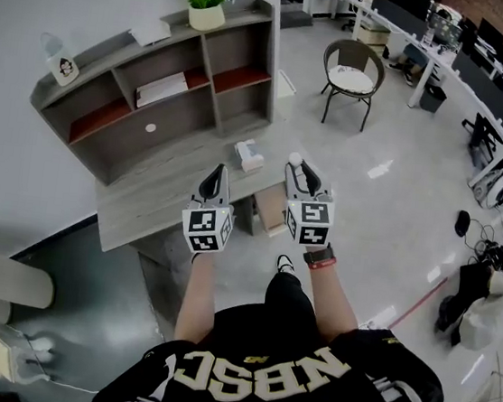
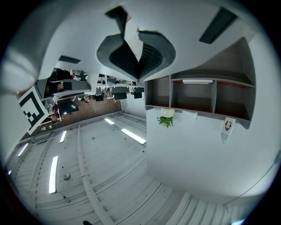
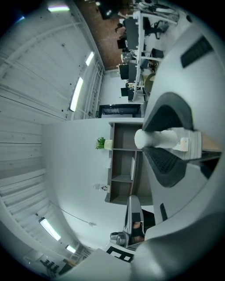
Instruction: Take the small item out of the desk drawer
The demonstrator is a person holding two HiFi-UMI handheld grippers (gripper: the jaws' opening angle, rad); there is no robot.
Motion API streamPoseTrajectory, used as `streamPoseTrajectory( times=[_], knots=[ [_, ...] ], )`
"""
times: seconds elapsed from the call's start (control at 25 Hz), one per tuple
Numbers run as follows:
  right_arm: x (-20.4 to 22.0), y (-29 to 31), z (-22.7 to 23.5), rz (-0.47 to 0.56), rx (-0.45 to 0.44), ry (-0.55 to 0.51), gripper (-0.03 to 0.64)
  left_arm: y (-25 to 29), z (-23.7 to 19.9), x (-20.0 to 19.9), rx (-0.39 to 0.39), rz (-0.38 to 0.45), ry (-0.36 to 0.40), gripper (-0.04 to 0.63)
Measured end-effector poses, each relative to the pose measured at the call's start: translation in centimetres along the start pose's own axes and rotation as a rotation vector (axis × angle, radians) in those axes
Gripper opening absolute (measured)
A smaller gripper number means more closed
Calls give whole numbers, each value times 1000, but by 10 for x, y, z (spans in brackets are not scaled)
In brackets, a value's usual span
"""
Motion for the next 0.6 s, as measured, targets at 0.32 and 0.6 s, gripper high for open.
streamPoseTrajectory(
  times=[0.32,0.6],
  knots=[
    [-4,-4,5,9,4,17,118,7,5,3,26,2,-24,8],
    [4,-7,13,-10,8,28,118,14,13,11,37,-3,-33,8]
  ],
)
Point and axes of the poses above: the fingertips, and each gripper's own axes: y forward along the fingers, z to its right, x out of its underside, the point moved 8 cm from there along -y, backward along the fingers, and after that the axes turned 11 degrees about -y, right-handed, at the moved point
